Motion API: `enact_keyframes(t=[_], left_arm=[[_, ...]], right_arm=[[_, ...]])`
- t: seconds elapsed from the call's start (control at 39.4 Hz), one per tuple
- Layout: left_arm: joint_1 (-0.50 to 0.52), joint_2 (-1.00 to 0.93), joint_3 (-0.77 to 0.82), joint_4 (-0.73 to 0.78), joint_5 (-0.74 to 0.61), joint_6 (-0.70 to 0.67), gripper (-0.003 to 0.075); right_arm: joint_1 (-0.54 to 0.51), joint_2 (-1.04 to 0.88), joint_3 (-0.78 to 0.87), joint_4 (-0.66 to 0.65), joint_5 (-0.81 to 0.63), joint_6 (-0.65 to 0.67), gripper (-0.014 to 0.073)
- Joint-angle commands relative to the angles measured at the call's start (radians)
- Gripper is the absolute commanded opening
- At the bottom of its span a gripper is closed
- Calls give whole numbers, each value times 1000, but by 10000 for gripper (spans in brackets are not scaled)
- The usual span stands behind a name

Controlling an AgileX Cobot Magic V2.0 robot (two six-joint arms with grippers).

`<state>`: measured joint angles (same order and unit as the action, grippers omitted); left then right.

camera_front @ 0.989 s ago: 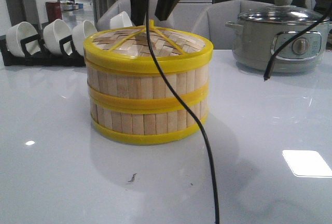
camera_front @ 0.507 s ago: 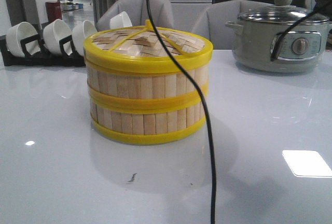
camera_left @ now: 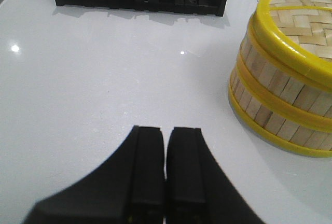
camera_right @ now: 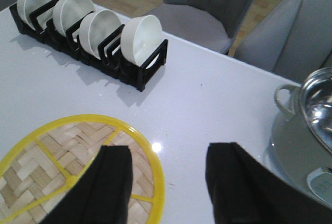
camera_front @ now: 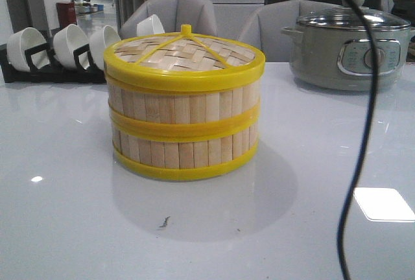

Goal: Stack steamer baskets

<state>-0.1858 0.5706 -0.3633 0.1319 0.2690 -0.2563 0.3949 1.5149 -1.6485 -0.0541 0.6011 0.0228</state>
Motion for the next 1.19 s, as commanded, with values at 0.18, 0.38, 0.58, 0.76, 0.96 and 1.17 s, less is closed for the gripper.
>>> enact_keyframes(t=[0.18, 0.38, 0.58, 0.76, 0.96, 1.17], left_arm=[[0, -2, -31, 2, -87, -6, 86], [0, -2, -31, 2, -87, -6, 86], [0, -2, -31, 2, -87, -6, 86], [0, -2, -31, 2, -87, -6, 86], [0, -2, -31, 2, -87, -6, 86], [0, -2, -31, 2, -87, -6, 86]], right_arm=[[-132, -339, 431, -17, -356, -6, 434], [-262, -539, 685, -17, -417, -6, 434], [-365, -721, 866, -17, -439, -6, 434], [-388, -891, 1014, -17, -471, -6, 434], [-388, -1040, 1169, -17, -471, -6, 434], [-388, -1168, 1302, -17, -474, -6, 434]])
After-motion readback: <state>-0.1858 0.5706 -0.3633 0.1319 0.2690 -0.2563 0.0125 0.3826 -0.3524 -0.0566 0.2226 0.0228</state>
